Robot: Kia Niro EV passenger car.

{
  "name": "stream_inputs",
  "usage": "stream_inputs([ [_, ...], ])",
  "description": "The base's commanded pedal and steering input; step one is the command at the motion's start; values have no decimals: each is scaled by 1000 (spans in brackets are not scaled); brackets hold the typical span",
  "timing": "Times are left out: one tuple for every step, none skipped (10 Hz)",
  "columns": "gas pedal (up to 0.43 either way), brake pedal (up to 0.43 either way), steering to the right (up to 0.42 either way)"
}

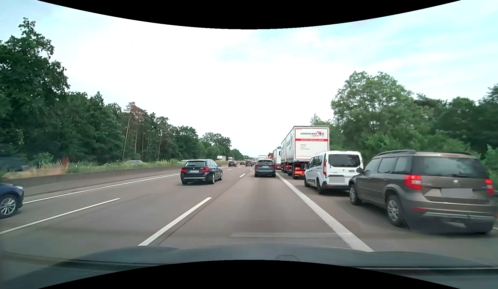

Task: Follow the waypoints while adhering to traffic rules and regulations

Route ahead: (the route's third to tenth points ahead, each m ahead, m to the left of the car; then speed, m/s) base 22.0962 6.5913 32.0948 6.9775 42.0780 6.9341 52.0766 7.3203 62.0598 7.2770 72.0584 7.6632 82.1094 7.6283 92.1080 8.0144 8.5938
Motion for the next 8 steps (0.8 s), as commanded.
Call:
stream_inputs([
  [130,0,-1],
  [130,0,-1],
  [130,0,-2],
  [118,0,-2],
  [79,0,-2],
  [47,0,-2],
  [28,0,-2],
  [0,0,-2],
])
